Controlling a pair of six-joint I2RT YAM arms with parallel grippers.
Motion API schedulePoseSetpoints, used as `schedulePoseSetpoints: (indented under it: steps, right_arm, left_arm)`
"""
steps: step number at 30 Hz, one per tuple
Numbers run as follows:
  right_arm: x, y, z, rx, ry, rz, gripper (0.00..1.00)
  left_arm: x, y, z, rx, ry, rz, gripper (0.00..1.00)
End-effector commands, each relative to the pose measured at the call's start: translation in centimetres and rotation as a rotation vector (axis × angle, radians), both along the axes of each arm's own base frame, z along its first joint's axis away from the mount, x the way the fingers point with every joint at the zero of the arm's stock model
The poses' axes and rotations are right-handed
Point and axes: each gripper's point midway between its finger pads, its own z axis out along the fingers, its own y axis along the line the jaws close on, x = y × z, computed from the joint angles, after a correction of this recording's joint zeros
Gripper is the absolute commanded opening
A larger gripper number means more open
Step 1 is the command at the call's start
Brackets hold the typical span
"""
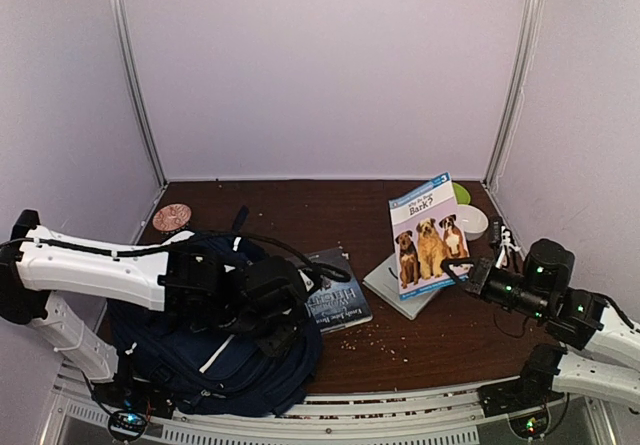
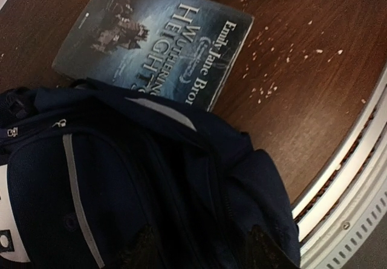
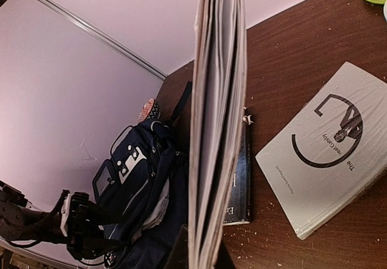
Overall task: Pack the student bag
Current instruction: Pick up the book from the center of the board, then place the book in the student bag.
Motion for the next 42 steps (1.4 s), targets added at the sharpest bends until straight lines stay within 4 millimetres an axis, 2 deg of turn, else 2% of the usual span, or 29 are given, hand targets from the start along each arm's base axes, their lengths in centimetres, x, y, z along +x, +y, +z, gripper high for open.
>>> schedulePoseSetpoints:
  steps: [1,4,8,12,14,16,17,18,19,21,25,28,32,33,34,37,41,42]
  right_arm:
    - [-0.3,-0.4,0.8,-0.005,-0.036,-0.004,0.0]
    - [-0.3,-0.5,0.7,-0.006,-0.036,-0.007,0.0]
    - [-0.3,-0.3,0.7,-0.006,-0.038,0.0,0.0]
    - [-0.4,-0.1,1.0,-0.012,-0.043,0.012,0.0]
    - [-0.5,0.0,1.3,-0.012,-0.049,0.022,0.0]
    - [-0.6,0.2,1.6,-0.01,-0.056,0.038,0.0]
    - [-0.7,0.3,1.7,-0.008,-0.058,0.047,0.0]
    - [-0.8,0.5,2.1,-0.003,-0.061,0.059,0.0]
    - [-1.0,0.8,2.4,0.006,-0.063,0.08,0.0]
    - [-1.5,1.6,3.0,0.031,-0.066,0.129,0.0]
    - [-2.2,3.2,3.6,0.068,-0.057,0.214,0.0]
    - [-2.6,4.5,4.2,0.083,-0.062,0.262,0.0]
    - [-3.0,5.8,3.8,0.053,-0.054,0.3,0.0]
    - [-3.0,6.0,3.5,0.042,-0.048,0.303,0.0]
    - [-3.0,6.2,3.4,0.037,-0.045,0.308,0.0]
    - [-3.8,7.0,4.0,0.053,-0.054,0.36,0.0]
    - [-5.1,8.8,5.4,0.047,-0.048,0.45,0.0]
    - [-5.6,9.6,6.4,0.065,-0.056,0.483,0.0]
  left_arm:
    - [0.6,0.3,0.4,0.058,-0.025,0.007,0.87]
    - [0.4,-0.7,-0.2,0.063,-0.002,-0.006,0.88]
    - [0.3,-1.3,-2.1,0.105,0.022,-0.016,0.88]
    - [0.2,-1.8,-3.4,0.125,0.039,-0.021,0.83]
    - [0.4,-1.8,-3.6,0.137,0.031,-0.014,0.75]
    - [1.0,-1.2,-3.5,0.161,0.004,0.014,0.59]
    - [1.5,-0.6,-3.2,0.179,-0.022,0.043,0.45]
    - [2.2,0.3,-2.4,0.196,-0.065,0.09,0.29]
    - [2.8,1.1,-1.4,0.196,-0.102,0.13,0.17]
    - [3.7,2.7,1.0,0.168,-0.17,0.192,0.0]
    - [4.9,4.5,5.8,0.032,-0.215,0.25,0.0]
    - [5.5,4.9,8.3,-0.051,-0.219,0.255,0.0]
    - [6.1,4.5,9.1,-0.133,-0.177,0.23,0.05]
    - [6.3,4.3,8.9,-0.146,-0.171,0.227,0.0]
    - [6.5,4.4,8.8,-0.15,-0.174,0.239,0.0]
    - [7.5,5.9,10.1,-0.128,-0.242,0.291,0.0]
    - [8.7,10.3,16.8,-0.179,-0.408,0.355,0.0]
    - [8.7,11.2,18.6,-0.216,-0.44,0.356,0.0]
